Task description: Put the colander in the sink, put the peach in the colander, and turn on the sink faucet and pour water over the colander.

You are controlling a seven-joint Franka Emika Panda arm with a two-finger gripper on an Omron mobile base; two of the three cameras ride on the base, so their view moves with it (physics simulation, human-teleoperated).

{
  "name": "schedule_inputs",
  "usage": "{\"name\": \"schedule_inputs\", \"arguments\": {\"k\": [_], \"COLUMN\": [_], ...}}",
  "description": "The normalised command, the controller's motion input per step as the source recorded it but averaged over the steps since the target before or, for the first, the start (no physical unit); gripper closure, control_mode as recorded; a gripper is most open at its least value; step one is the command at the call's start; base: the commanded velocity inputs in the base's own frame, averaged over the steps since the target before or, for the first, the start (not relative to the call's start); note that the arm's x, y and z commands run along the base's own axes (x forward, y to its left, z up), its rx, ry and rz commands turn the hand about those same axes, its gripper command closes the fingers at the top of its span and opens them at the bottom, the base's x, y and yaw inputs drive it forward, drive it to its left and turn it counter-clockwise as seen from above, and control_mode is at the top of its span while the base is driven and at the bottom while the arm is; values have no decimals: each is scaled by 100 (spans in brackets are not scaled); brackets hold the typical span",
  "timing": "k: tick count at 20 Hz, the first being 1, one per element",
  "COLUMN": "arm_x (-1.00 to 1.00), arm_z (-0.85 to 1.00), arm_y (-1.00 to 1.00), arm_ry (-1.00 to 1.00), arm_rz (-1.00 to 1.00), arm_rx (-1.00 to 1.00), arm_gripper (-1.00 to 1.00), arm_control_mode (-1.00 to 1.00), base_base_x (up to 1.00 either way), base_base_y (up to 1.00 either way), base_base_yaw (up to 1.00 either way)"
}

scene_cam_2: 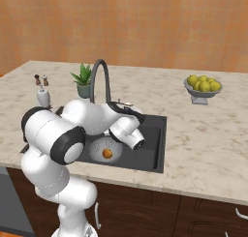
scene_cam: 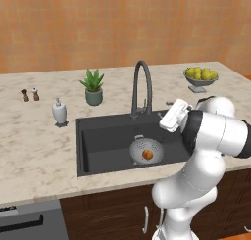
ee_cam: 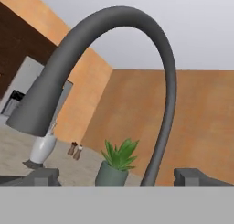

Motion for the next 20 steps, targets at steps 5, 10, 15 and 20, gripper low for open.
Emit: {"name": "schedule_inputs", "arguments": {"k": [5, 10, 15, 20], "arm_x": [27, 30, 19, 22], "arm_z": [21, 14, 3, 0], "arm_y": [0, 0, 0, 0], "arm_ry": [-9, 5, 21, 18], "arm_rz": [0, 0, 0, 0], "arm_rx": [0, 0, 0, 4], "arm_gripper": [-100, -100, -100, -100], "arm_control_mode": [-100, -100, -100, -100], "base_base_x": [0, 0, 0, 0], "base_base_y": [0, 0, 0, 0], "base_base_yaw": [0, 0, 0, 0]}}
